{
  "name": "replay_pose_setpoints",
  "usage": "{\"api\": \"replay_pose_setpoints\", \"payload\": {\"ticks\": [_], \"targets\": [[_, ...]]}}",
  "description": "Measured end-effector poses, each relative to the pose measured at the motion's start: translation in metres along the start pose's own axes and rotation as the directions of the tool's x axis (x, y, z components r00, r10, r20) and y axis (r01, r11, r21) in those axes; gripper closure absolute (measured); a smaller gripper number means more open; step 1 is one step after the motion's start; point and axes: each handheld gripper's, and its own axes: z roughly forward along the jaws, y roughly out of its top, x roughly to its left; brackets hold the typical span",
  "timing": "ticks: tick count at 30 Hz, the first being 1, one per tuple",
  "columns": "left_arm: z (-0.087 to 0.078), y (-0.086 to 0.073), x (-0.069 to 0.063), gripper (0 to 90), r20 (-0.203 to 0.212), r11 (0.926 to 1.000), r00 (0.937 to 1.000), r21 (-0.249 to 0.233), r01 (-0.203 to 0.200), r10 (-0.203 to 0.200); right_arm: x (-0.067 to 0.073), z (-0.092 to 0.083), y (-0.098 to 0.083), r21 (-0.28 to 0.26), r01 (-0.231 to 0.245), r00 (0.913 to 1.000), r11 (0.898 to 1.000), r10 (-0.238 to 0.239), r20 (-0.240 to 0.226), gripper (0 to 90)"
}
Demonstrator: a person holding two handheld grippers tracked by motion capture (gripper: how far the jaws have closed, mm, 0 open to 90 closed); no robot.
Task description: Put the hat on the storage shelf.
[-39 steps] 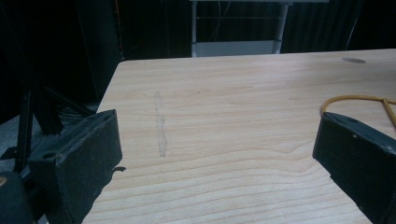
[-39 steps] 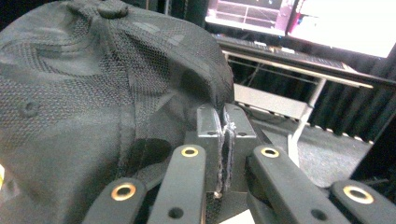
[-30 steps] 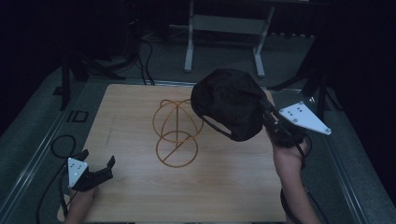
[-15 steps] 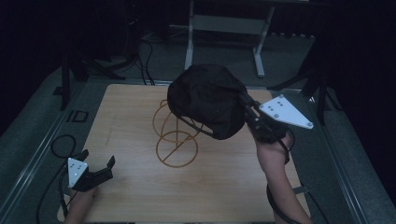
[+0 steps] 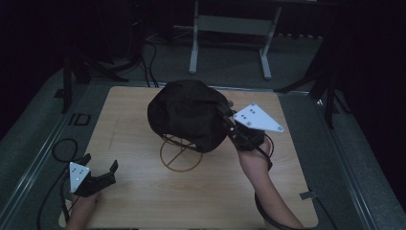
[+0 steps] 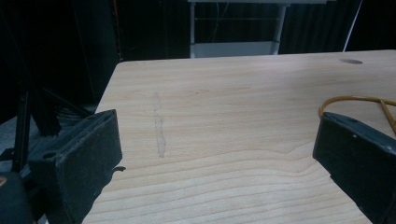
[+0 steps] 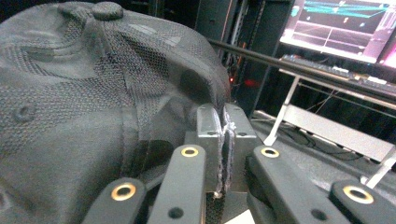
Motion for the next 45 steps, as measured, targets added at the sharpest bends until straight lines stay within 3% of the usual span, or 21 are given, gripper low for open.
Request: {"api": "replay_pose_setpoints", "payload": {"ticks": [16, 31, 40, 44, 45], "targets": [[0.000, 0.000, 0.000, 1.8, 0.003, 1.0000, 1.0000, -0.001, 0.001, -0.001, 0.009, 0.041, -0.030, 0.111, 0.008, 1.0000, 0.994, -0.008, -0.005, 86.7], [0.000, 0.000, 0.000, 1.7, 0.003, 1.0000, 1.0000, -0.002, 0.001, -0.001, 0.003, 0.047, -0.042, 0.136, -0.015, 0.9998, 0.991, 0.016, -0.010, 86.4], [0.000, 0.000, 0.000, 1.7, 0.004, 1.0000, 1.0000, -0.002, 0.000, 0.000, -0.001, 0.046, -0.043, 0.108, -0.049, 0.9955, 0.993, 0.058, -0.075, 78.5], [0.000, 0.000, 0.000, 1.7, 0.004, 1.0000, 1.0000, -0.003, -0.002, 0.002, 0.005, 0.048, -0.043, 0.114, -0.030, 0.9911, 0.993, 0.044, -0.125, 78.6], [0.000, 0.000, 0.000, 1.7, 0.005, 1.0000, 1.0000, -0.003, -0.002, 0.002, 0.010, 0.050, -0.044, 0.123, -0.011, 0.9882, 0.992, 0.030, -0.150, 73.3]]}}
